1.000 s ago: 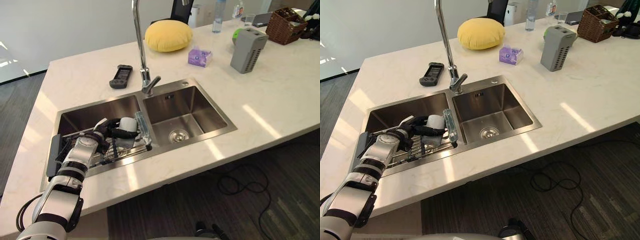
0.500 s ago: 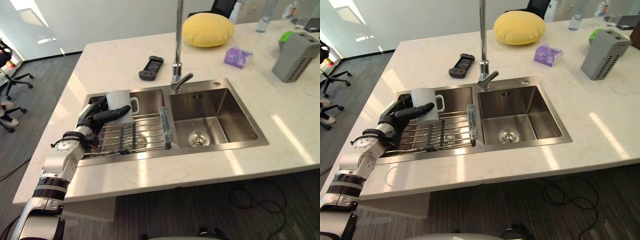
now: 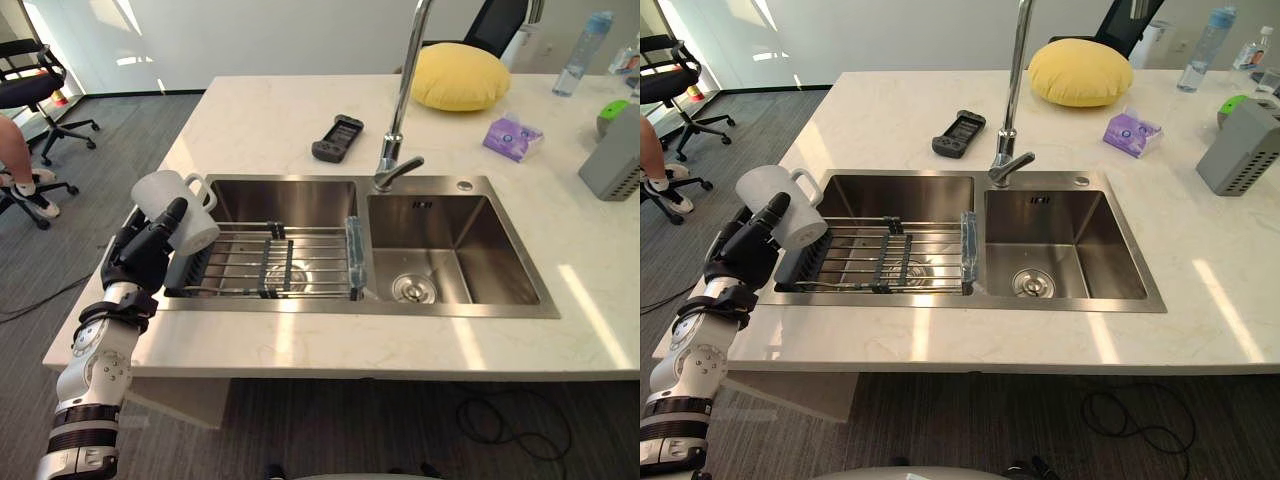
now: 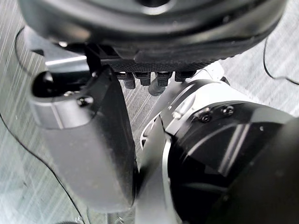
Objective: Walk over to the sink, pick up the cup, carry it to the dishwasher, place the cup inside the dishwasher, then close the dishwasher door
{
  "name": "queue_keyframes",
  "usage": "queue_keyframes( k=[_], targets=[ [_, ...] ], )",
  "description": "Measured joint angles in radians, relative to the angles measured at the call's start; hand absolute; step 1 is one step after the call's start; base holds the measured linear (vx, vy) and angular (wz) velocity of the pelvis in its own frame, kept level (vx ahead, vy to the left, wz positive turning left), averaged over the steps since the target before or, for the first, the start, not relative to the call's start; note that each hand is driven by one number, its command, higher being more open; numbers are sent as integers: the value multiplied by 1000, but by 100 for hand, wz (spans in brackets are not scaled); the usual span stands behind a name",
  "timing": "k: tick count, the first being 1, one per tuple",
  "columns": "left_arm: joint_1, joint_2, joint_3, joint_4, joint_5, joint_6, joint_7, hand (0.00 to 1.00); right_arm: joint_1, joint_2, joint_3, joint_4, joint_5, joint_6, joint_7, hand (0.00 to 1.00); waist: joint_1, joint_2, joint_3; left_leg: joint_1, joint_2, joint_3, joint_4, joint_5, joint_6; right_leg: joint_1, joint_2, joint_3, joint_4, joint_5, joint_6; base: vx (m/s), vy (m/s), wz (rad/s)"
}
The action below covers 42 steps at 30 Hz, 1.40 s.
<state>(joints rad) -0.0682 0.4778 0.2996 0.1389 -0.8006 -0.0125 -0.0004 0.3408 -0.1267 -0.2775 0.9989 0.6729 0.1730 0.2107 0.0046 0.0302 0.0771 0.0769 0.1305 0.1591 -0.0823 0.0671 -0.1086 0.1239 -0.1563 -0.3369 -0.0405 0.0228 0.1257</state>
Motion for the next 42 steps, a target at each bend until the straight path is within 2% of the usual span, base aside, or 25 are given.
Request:
queue_keyframes(
  k=[3,5,8,10,11,15,16,21,24,25,26,27,28,30,32,33,34,35,36,37,38,39,40,41,42],
  targets=[
    [77,-103,75,-138,245,-115,116,0,-14,5,-23,18,-27,-1,-7,100,28,-9,2,-6,-18,-39,24,-12,10,-9,-32,-29,84,-52,11,-19,30,35],
    [99,-132,116,-185,388,-176,204,0,-19,11,-27,26,-41,-1,-16,100,54,-17,-1,-10,-25,-54,33,-21,9,-15,-45,-35,120,-76,12,-14,27,30],
    [129,-177,179,-257,557,-251,328,0,-20,16,-27,33,-51,-3,-24,100,69,-31,-8,-33,-46,-104,45,-25,10,-26,-74,-56,189,-125,5,8,19,48],
    [152,-201,182,-307,623,-271,386,0,-23,21,-27,32,-70,-7,-27,100,69,-40,-11,-53,-62,-152,52,-28,16,-32,-85,-43,235,-154,-19,10,14,76],
    [164,-217,176,-335,676,-277,418,0,-26,22,-22,32,-77,-10,-32,100,67,-45,-9,-60,-70,-189,53,-27,19,-35,-89,-15,272,-173,-49,-7,9,99],
    [168,-221,110,-354,804,-289,498,0,-32,23,27,11,-77,-13,-46,100,59,-54,-4,-114,-86,-344,87,-22,22,-67,-50,197,401,-201,-133,-5,-40,114],
    [168,-221,92,-361,834,-289,516,0,-35,25,49,10,-77,-12,-50,100,59,-62,-8,-135,-88,-400,87,-12,16,-71,-28,243,406,-206,-141,8,-143,146],
    [172,-220,74,-363,941,-288,590,0,-60,10,106,14,-78,26,-57,100,78,-89,-14,-209,-115,-549,80,46,-16,-46,-1,294,381,-280,-95,-13,-209,98],
    [172,-198,-4,-404,985,-288,603,0,-76,-20,163,14,-88,57,-55,100,91,-92,-14,-247,-144,-627,79,79,-34,-29,2,293,371,-387,-80,-78,-182,71],
    [172,-195,-11,-409,987,-288,603,0,-79,-23,169,14,-90,60,-55,100,91,-92,-13,-250,-147,-632,79,82,-35,-27,3,294,368,-399,-76,-165,-223,74],
    [171,-185,-43,-422,993,-289,599,0,-90,-33,186,15,-105,68,-51,100,89,-81,-2,-258,-148,-646,79,99,-36,-18,14,286,365,-427,-46,-146,-151,75],
    [171,-182,-81,-422,1002,-288,586,0,-94,-41,187,15,-109,69,-40,100,84,-67,8,-259,-145,-626,81,125,-6,-5,31,259,375,-429,-52,-220,-199,88],
    [172,-182,-97,-423,1009,-288,581,0,-95,-43,190,15,-111,71,-36,100,82,-65,9,-261,-145,-606,81,139,16,-1,37,243,379,-434,-61,-186,-133,95],
    [172,-179,-123,-427,1022,-289,563,0,-102,-48,219,13,-118,75,-12,100,81,-53,17,-275,-125,-515,76,154,126,4,65,173,405,-438,-74,-190,-134,87],
    [175,-176,-122,-427,1017,-288,558,0,-96,-41,225,13,-119,62,-14,100,87,-52,18,-277,-102,-483,53,141,162,14,82,132,408,-435,-83,-133,-121,72],
    [176,-177,-122,-426,1017,-288,555,0,-95,-35,220,14,-118,49,-15,100,81,-52,18,-284,-83,-423,32,82,148,20,76,97,392,-424,-88,-91,-83,77],
    [175,-177,-122,-426,1016,-288,551,0,-97,-30,217,16,-121,46,-15,100,78,-58,21,-298,-78,-378,42,65,134,20,69,76,379,-414,-88,-69,1,85],
    [171,-177,-128,-426,1017,-291,537,0,-99,-31,216,16,-128,43,-11,100,65,-66,24,-344,-80,-258,141,60,128,17,51,43,365,-398,-83,-35,50,69],
    [172,-179,-134,-427,1016,-295,524,0,-102,-39,215,15,-152,41,-6,100,67,-61,21,-359,-82,-151,254,48,153,11,41,32,366,-393,-77,-2,41,59],
    [173,-180,-134,-427,1016,-298,519,0,-103,-43,215,14,-162,39,-1,100,68,-53,16,-350,-77,-112,255,59,163,14,53,37,374,-393,-76,22,42,49],
    [176,-187,-144,-426,1015,-299,517,0,-104,-45,214,8,-189,34,2,100,62,-52,12,-341,-89,-88,231,73,204,14,49,74,387,-389,-82,21,56,44],
    [178,-197,-156,-424,1014,-299,516,0,-104,-46,207,8,-202,29,2,100,59,-41,11,-329,-97,-80,203,68,232,11,48,83,398,-380,-98,-11,81,87],
    [172,-233,-177,-411,1012,-302,516,0,-105,-40,177,11,-224,19,9,100,27,-27,3,-300,-90,-4,120,18,310,3,70,112,375,-362,-129,-18,38,164],
    [137,-268,-184,-387,1010,-312,513,0,-105,-7,123,18,-236,10,28,100,-25,-61,-28,-305,-101,160,81,-71,348,1,103,152,187,-330,-137,-35,-2,215],
    [94,-285,-200,-358,1009,-323,511,0,-97,10,106,18,-239,1,35,100,-47,-78,-23,-320,-98,233,157,-74,350,10,83,127,171,-282,-133,-49,-50,240]
  ],
)
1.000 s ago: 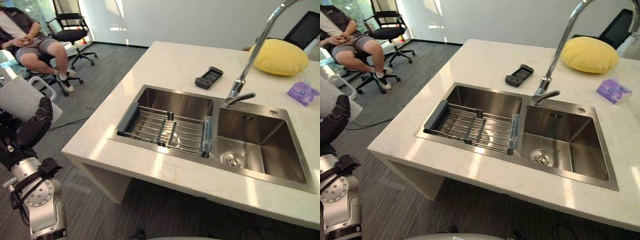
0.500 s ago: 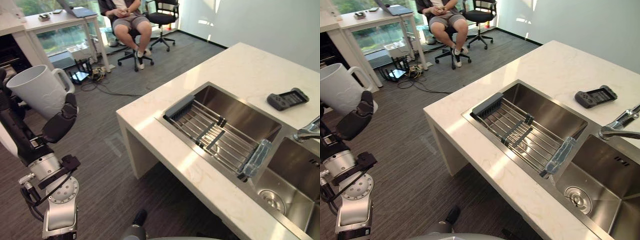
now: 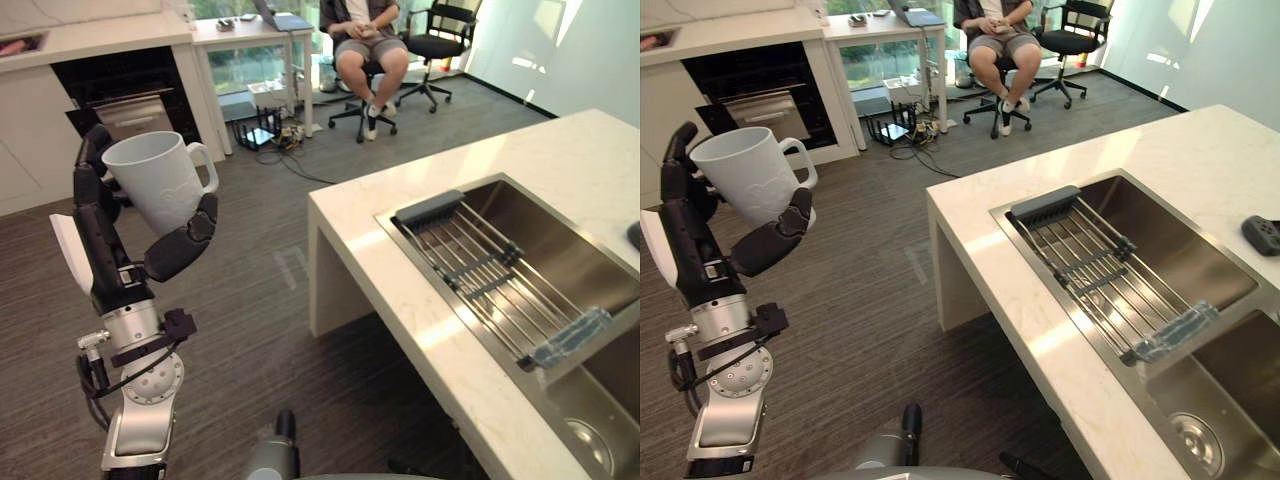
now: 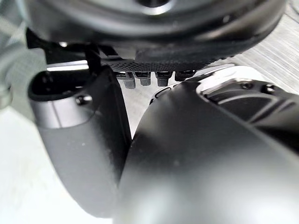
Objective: Walk over to the sink, pick up the cup, carry it to the dishwasher, place the cup inside the dishwasher, then close the dishwasher door
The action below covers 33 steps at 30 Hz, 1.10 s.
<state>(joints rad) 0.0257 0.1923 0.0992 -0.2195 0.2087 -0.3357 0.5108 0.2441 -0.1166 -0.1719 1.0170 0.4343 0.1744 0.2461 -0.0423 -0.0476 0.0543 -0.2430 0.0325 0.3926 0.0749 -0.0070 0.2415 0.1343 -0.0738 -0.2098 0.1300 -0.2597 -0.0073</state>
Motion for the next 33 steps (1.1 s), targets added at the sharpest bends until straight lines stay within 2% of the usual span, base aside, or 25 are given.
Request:
queue_keyframes(
  k=[1,2,3,4,5,6,7,8,9,12,13,14,15,16,17,18,19,21,22,24,26,27,28,29,33],
  targets=[
    [-42,-19,-37,37,-3,-3,-4,0,2,1,-12,13,-1,-12,1,100,-5,15,-4,17,53,96,131,4,-27,15,-18,-93,8,14,5,3,-47,193],
    [-47,-22,-76,52,-4,-2,-16,0,8,-15,-30,13,-8,-11,-7,100,-12,31,-17,72,100,170,175,4,-63,24,-20,-153,25,13,5,63,-20,176],
    [-56,-24,-108,63,-4,-1,-23,0,10,-21,-40,12,-12,-11,-8,100,-24,47,-25,101,97,203,146,20,-128,35,-26,-189,39,11,6,138,42,174],
    [-69,-32,-172,77,-3,3,-52,0,8,-27,-68,25,-21,-8,-16,100,-29,65,-21,144,67,204,63,60,-152,34,-36,-249,121,10,7,96,73,150],
    [-64,-41,-211,78,-4,4,-67,0,1,-30,-88,36,-28,-9,-20,100,-26,88,-10,180,56,165,-5,93,-152,9,-45,-258,171,-23,3,39,65,135],
    [-66,-42,-214,75,-4,12,-80,0,-1,-22,-87,28,-27,-17,-18,100,-25,72,-20,199,26,137,-68,123,-154,13,-39,-262,55,-8,12,-12,16,92],
    [-73,-43,-217,73,-4,18,-87,0,-8,-18,-86,25,-27,-19,-15,100,-31,60,-17,213,-4,114,-116,137,-157,8,-56,-260,27,50,63,-12,4,85],
    [-72,-46,-231,73,-4,37,-98,0,-16,-19,-87,31,-29,-19,-17,100,-30,59,-16,221,-17,101,-145,132,-171,6,-65,-283,32,50,62,19,36,53],
    [-68,-42,-248,72,-4,60,-107,0,-32,-26,-87,45,-38,-17,-17,100,-5,63,-10,216,-25,103,-145,128,-175,-3,-75,-283,39,49,65,20,88,26],
    [-55,-52,-277,72,-14,100,-147,0,-31,-44,-85,37,-39,-2,-18,100,-4,66,-2,213,-76,50,-158,114,-162,-15,-136,-321,146,15,92,43,104,49],
    [-54,-59,-292,74,-14,106,-168,0,-29,-46,-86,33,-37,-1,-24,100,-6,62,19,221,-85,23,-154,108,-153,-29,-159,-309,233,12,86,60,123,83],
    [-54,-54,-312,74,-14,108,-187,0,-26,-47,-94,31,-21,-1,-29,100,-5,63,22,225,-96,-7,-134,95,-135,-65,-181,-258,351,6,43,145,154,93],
    [-55,-51,-332,77,-14,109,-212,0,-20,-42,-101,20,8,-2,-30,100,-13,57,29,230,-104,-54,-108,82,-120,-119,-191,-174,480,16,-19,127,103,116],
    [-56,-46,-349,78,-14,108,-228,0,-20,-36,-100,10,18,-3,-27,100,-27,52,37,228,-109,-101,-88,71,-118,-158,-178,-83,568,26,-33,197,91,161],
    [-58,-37,-373,85,-14,108,-249,0,-23,-24,-96,1,27,-10,-25,100,-40,55,43,222,-110,-172,-68,50,-113,-180,-138,11,566,-28,4,125,24,178],
    [-59,-27,-389,89,-16,105,-270,0,-26,-16,-96,-2,38,-14,-21,100,-37,56,46,220,-112,-219,-62,45,-114,-210,-110,74,521,-50,28,149,23,150],
    [-60,-18,-393,92,-23,105,-277,0,-30,-12,-94,-2,44,-14,-19,100,-30,56,48,221,-112,-236,-62,43,-114,-226,-99,102,490,-51,33,110,1,106],
    [-62,39,-401,99,-54,113,-292,0,-45,3,-78,-13,57,-20,-21,100,-19,51,56,232,-113,-275,-67,38,-119,-280,-60,214,347,-25,88,114,-24,68],
    [-62,55,-401,99,-57,115,-296,0,-46,2,-69,-16,58,-21,-21,100,-17,47,57,239,-115,-277,-71,38,-120,-284,-56,229,303,-9,100,116,-50,32],
    [-62,89,-402,99,-67,121,-299,0,-52,-4,-39,-12,74,-22,-26,100,1,34,55,265,-121,-272,-94,40,-129,-288,-59,238,183,73,99,118,-77,-2],
    [-68,108,-403,99,-72,124,-294,0,-54,-6,-7,-2,77,-19,-26,100,0,18,41,284,-122,-262,-131,36,-148,-262,-48,235,52,176,84,153,-121,-19],
    [-71,110,-403,99,-72,124,-293,0,-54,-7,2,1,78,-18,-26,100,0,14,39,287,-123,-258,-140,36,-152,-253,-48,236,26,209,85,187,-124,-31],
    [-75,114,-405,101,-74,124,-293,0,-53,-11,12,4,95,-17,-27,100,-2,9,35,295,-121,-245,-152,34,-161,-250,-48,235,-4,279,97,125,-76,-23],
    [-110,142,-404,197,-93,115,-324,0,-45,-18,23,-14,134,-11,-14,100,-52,44,15,344,-39,-188,-161,25,-228,-162,36,246,-126,319,48,86,-47,-17],
    [-110,141,-403,198,-93,115,-324,0,-41,-17,22,-14,134,-11,-14,100,-53,43,14,345,-37,-185,-160,24,-228,-161,39,250,-130,319,47,0,0,-2]
  ],
)
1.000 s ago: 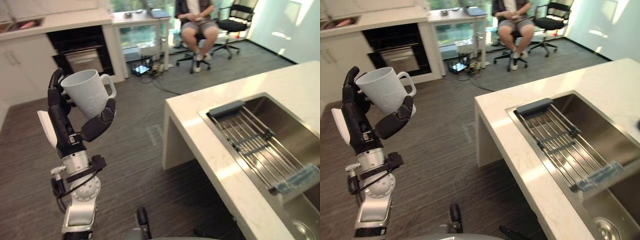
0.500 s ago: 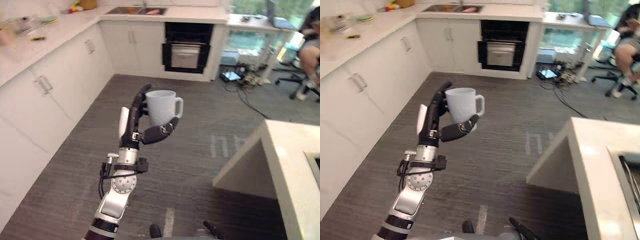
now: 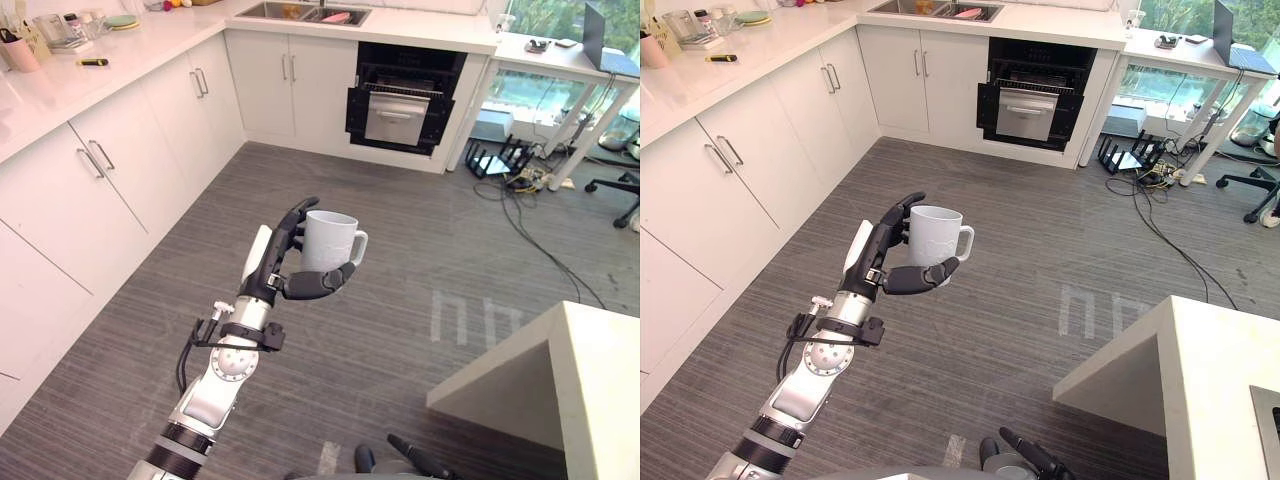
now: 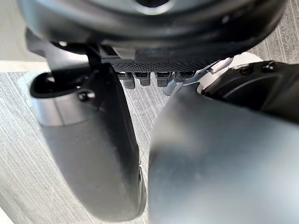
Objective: Walk over to the sink, pick up the cup, carry it to the dishwasher, place the cup inside the dishwasher, then close the dishwasher door
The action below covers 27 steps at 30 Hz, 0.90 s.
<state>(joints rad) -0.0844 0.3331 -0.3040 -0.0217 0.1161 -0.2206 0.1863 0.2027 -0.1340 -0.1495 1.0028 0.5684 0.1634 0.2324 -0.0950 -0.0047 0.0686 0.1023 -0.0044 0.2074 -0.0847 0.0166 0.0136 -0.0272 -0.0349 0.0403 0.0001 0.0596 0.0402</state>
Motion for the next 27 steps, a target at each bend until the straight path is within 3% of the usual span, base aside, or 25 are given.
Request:
queue_keyframes(
  k=[4,8,10,12,14,15,16,18,19,20,22,24,25,26,27],
  targets=[
    [0,-57,33,58,-123,7,-9,0,25,6,-3,3,1,0,0,100,-3,0,-19,4,5,-5,3,-6,-3,34,1,-23,-63,15,-6,-3,-12,3],
    [14,-154,140,138,-355,85,-20,0,34,21,-50,20,28,18,-6,100,1,2,-22,3,22,0,48,-31,-6,41,-8,-118,-37,-3,-25,10,-45,-2],
    [15,-202,188,169,-467,152,-24,0,36,39,-107,41,42,20,-17,100,4,-1,-19,-3,20,1,98,-70,-13,-45,-22,-129,189,-109,-23,52,-30,6],
    [12,-244,209,188,-577,194,-35,0,32,53,-174,50,57,8,-51,100,6,-2,5,6,11,-7,139,-106,-5,-153,-74,-184,493,-169,-26,-16,-21,19],
    [48,-275,202,186,-677,240,-41,0,40,80,-240,31,57,-22,-82,100,1,-30,34,54,-28,-31,219,-182,22,-255,-167,-184,841,-126,-37,-18,35,23],
    [64,-280,198,186,-688,241,-41,0,44,80,-242,21,56,-27,-79,100,0,-30,36,65,-28,-33,228,-191,28,-277,-172,-179,895,-91,-37,80,46,8],
    [85,-288,197,184,-697,241,-42,0,48,89,-248,4,49,-39,-75,100,0,-18,38,83,-20,-37,241,-207,30,-305,-158,-172,931,-127,-34,83,31,2],
    [86,-282,198,171,-696,241,-42,0,49,107,-255,-19,17,-51,-76,100,0,-17,39,92,7,-51,257,-223,26,-316,-128,-183,837,-191,-21,135,-27,16],
    [80,-272,193,142,-695,241,-42,0,57,123,-259,-38,4,-63,-76,100,1,-12,41,92,28,-63,266,-235,14,-312,-105,-197,693,-191,-9,169,-83,23],
    [75,-270,193,126,-694,241,-43,0,60,132,-262,-47,-4,-69,-77,100,3,-13,43,92,36,-67,267,-240,9,-310,-97,-202,605,-184,2,225,-128,22],
    [23,-267,192,84,-694,261,-42,0,79,153,-274,-71,-25,-86,-81,100,19,-19,49,94,57,-89,296,-287,-20,-292,-85,-170,290,-124,44,284,-181,24],
    [2,-269,192,51,-694,268,-47,0,93,154,-271,-83,-60,-112,-87,100,21,-29,50,122,64,-115,339,-352,-39,-271,-103,-128,269,-108,39,431,-317,38],
    [-1,-282,189,36,-692,268,-61,0,96,144,-257,-93,-62,-133,-97,100,17,-13,44,147,89,-143,342,-384,-39,-287,-88,-141,359,-72,25,540,-395,54],
    [0,-284,185,30,-690,268,-66,0,104,140,-245,-107,-62,-141,-103,100,10,-4,34,159,103,-159,327,-390,-37,-296,-83,-153,402,-73,23,488,-335,74],
    [3,-294,170,25,-681,268,-80,0,117,135,-212,-131,-62,-160,-116,100,1,6,16,198,126,-177,301,-386,-33,-302,-75,-188,462,-96,-11,583,-297,63]
  ],
)
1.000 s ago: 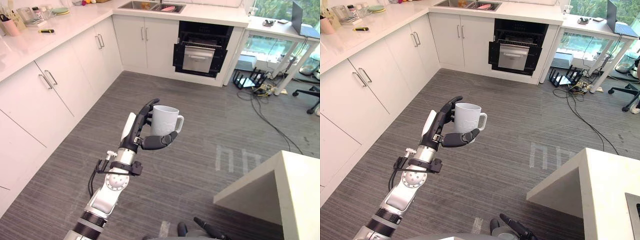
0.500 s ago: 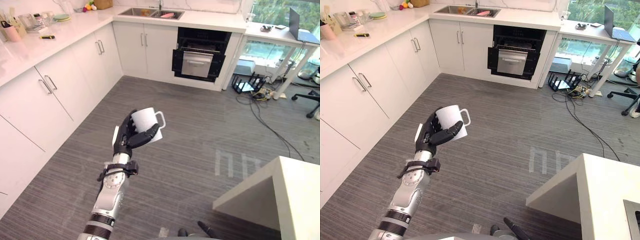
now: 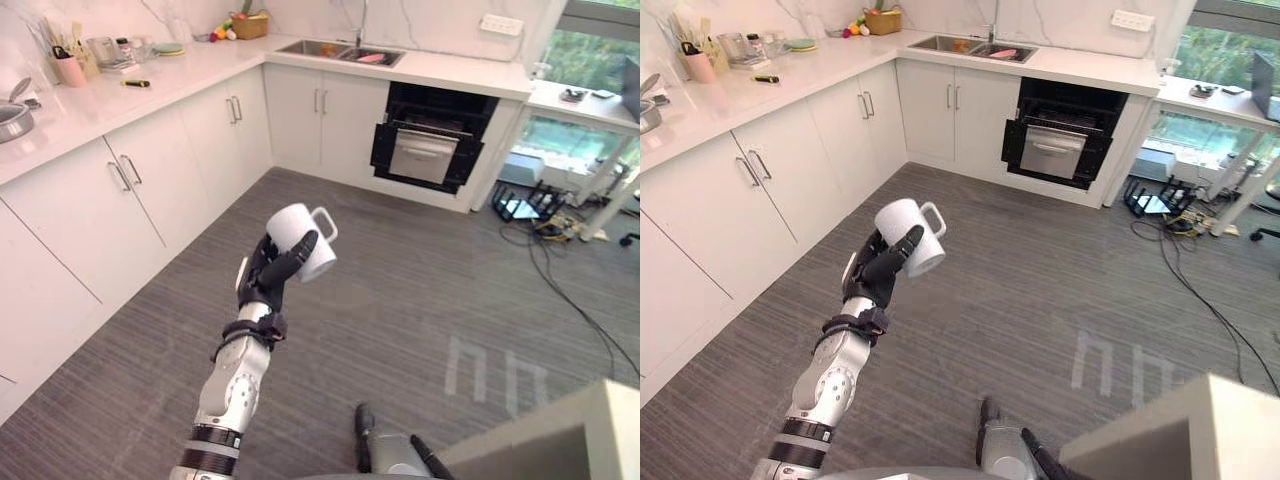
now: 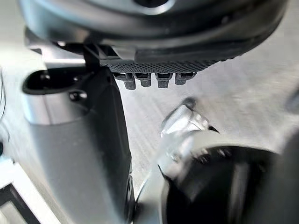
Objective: Walk over to the sink, pick up the cup, carry it to the dishwasher, place the cup inside the dishwasher, then close the dishwasher door
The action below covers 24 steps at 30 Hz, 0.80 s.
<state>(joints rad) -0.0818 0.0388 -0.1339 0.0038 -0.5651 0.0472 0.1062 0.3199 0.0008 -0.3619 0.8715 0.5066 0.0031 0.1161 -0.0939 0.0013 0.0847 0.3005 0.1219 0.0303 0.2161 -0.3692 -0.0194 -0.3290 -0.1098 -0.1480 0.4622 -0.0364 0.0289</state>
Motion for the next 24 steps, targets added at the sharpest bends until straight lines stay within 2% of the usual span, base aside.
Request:
queue_keyframes(
  k=[1,2,3,4,5,6,7,8,9,10,11,12,13,14,15,16,17,18,19,20,21,22,23,24],
  targets=[
    [-1,-18,-9,-1,7,-1,0,0,-22,-20,21,-13,0,-8,-17,100,4,23,-7,-55,0,9,221,33,-19,1,12,-18,42,-56,-31,486,-230,50],
    [3,-28,-16,0,11,-1,1,0,-35,-30,28,-27,0,-8,-27,100,2,29,-9,-85,5,26,316,70,-37,12,18,-28,49,-78,-36,623,-295,31],
    [8,-42,-29,0,19,0,0,0,-44,-33,42,-58,1,-9,-38,100,-3,31,-5,-125,37,49,414,138,-69,46,24,-50,47,-107,-39,467,-239,30],
    [17,-55,-33,0,35,-1,-2,0,-49,-38,57,-96,-1,-19,-41,100,1,35,5,-175,73,53,549,280,-138,102,39,-58,37,-144,-51,675,-336,18],
    [35,-64,-28,0,39,-1,-1,0,-61,-45,64,-110,-4,-38,-43,100,13,46,12,-235,124,69,707,423,-130,176,67,-59,-2,-167,-65,524,-235,-2],
    [44,-64,-28,0,39,0,0,0,-71,-47,67,-112,-9,-49,-45,100,18,53,13,-274,151,75,795,424,-124,215,83,-61,-26,-174,-74,549,-178,-17],
    [60,-63,-23,0,39,0,0,0,-81,-54,72,-116,-20,-65,-54,100,29,63,13,-350,180,97,935,385,-102,291,100,-55,-68,-192,-86,594,-133,-12],
    [73,-61,-9,0,39,0,0,0,-87,-63,90,-122,-19,-79,-60,100,32,60,16,-427,180,121,988,326,-57,365,100,-53,-118,-204,-88,604,-128,-14],
    [79,-60,0,0,40,-1,-2,0,-93,-71,97,-124,-18,-82,-62,100,37,59,17,-462,180,142,980,292,-34,395,98,-49,-144,-203,-87,667,-116,-31],
    [85,-58,20,0,51,-2,-2,0,-115,-81,108,-126,-16,-82,-67,100,57,56,18,-516,180,201,902,234,-20,444,91,-27,-189,-194,-71,647,-74,-53],
    [87,-54,32,-2,69,-2,0,0,-136,-86,130,-146,-17,-82,-80,100,71,54,22,-552,172,270,741,200,-13,492,78,-10,-232,-192,-69,660,-46,-56],
    [87,-51,39,-2,78,-3,1,0,-143,-90,139,-160,-17,-82,-84,100,74,52,26,-559,155,301,638,196,-14,512,67,-5,-249,-192,-69,587,29,-38],
    [90,-46,38,-6,95,-4,3,0,-159,-97,163,-180,-18,-83,-95,100,75,37,34,-561,91,325,384,212,-17,546,31,8,-267,-201,-55,570,91,-30],
    [102,-47,34,-24,97,-3,5,0,-179,-113,178,-191,-16,-85,-104,100,78,39,39,-560,29,304,97,290,-44,568,10,26,-277,-208,-42,563,128,-33],
    [114,-48,32,-46,98,-2,6,0,-190,-123,184,-192,-15,-86,-106,100,79,53,41,-569,23,278,-2,328,-71,577,18,39,-285,-210,-38,566,202,-49],
    [121,-37,23,-75,108,-8,5,0,-196,-129,206,-187,-7,-87,-113,100,86,62,46,-588,22,239,-62,401,-73,611,29,71,-295,-239,5,585,250,-58],
    [122,-15,22,-72,124,-11,3,0,-204,-120,221,-171,4,-87,-114,100,95,54,48,-577,11,223,-6,507,6,654,8,95,-301,-257,23,581,264,-52],
    [122,-8,23,-70,133,-11,3,0,-202,-113,221,-168,4,-87,-112,100,95,43,48,-578,5,222,20,518,29,662,-6,100,-298,-256,23,573,260,-19],
    [119,17,27,-70,138,-11,3,0,-200,-103,220,-164,4,-87,-108,100,88,15,51,-586,-27,227,70,465,58,665,-43,100,-279,-234,26,462,203,12],
    [120,22,28,-70,138,-11,2,0,-198,-105,218,-159,4,-87,-107,100,81,12,51,-592,-36,225,98,444,72,666,-53,103,-269,-213,37,587,231,24],
    [123,29,28,-70,138,-11,2,0,-195,-110,209,-141,9,-84,-108,100,78,12,50,-586,-49,226,146,397,76,678,-73,111,-243,-168,56,598,200,20],
    [122,37,30,-70,144,-11,1,0,-187,-111,201,-136,18,-75,-111,100,79,6,51,-551,-65,226,164,353,80,679,-86,107,-178,-119,64,591,188,14],
    [122,37,31,-70,153,-11,1,0,-186,-108,192,-134,20,-69,-112,100,78,5,52,-532,-70,227,174,334,81,674,-90,101,-130,-85,65,660,190,11],
    [121,41,29,-71,171,-12,-4,0,-181,-90,172,-133,22,-65,-114,100,78,-1,55,-501,-75,228,216,302,91,646,-100,76,-3,7,66,519,162,7]
  ],
)
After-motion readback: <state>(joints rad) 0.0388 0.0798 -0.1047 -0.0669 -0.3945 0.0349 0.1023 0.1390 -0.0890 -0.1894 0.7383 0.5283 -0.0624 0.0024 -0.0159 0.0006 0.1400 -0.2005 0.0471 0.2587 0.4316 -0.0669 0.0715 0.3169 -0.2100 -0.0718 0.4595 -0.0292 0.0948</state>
